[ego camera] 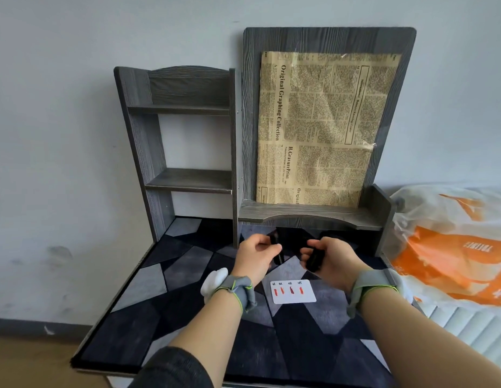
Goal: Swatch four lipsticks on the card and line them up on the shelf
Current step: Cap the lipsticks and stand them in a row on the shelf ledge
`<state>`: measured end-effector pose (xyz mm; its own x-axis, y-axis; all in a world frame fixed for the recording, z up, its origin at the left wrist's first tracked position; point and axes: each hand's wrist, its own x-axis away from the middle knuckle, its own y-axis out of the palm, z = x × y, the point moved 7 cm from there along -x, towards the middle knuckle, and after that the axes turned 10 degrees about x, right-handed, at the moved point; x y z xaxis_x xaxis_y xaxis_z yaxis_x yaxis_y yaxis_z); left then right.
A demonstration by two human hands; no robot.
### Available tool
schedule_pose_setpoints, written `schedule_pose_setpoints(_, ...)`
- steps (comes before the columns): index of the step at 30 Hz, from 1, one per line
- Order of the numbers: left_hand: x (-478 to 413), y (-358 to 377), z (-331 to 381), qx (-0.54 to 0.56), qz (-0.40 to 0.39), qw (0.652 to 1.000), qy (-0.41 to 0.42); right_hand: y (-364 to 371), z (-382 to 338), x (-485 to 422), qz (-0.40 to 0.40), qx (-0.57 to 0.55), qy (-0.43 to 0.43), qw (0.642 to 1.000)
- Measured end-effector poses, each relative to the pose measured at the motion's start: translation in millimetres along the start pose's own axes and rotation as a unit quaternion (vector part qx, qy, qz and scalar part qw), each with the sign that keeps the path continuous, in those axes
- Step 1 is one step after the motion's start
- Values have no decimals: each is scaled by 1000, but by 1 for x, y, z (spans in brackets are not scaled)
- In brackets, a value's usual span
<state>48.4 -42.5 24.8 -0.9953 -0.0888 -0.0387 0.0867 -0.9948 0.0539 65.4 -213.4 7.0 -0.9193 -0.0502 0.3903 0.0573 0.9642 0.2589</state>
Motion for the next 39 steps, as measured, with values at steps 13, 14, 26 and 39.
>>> schedule_pose_setpoints(13, 7, 13, 0, -165, -55, 983, 58, -4, -11, 0, 36, 80, -78, 993)
schedule_pose_setpoints(14, 6, 13, 0, -165, -51, 983, 59, -3, -11, 1, 31, 90, -80, 992)
schedule_pose_setpoints(26, 7, 10, -2, -211, -38, 975, 51, 10, -16, 11, 23, 217, -118, 969)
schedule_pose_setpoints(39, 9, 4, -4, -173, -14, 984, 43, 8, -22, 10, 42, 247, -140, 958)
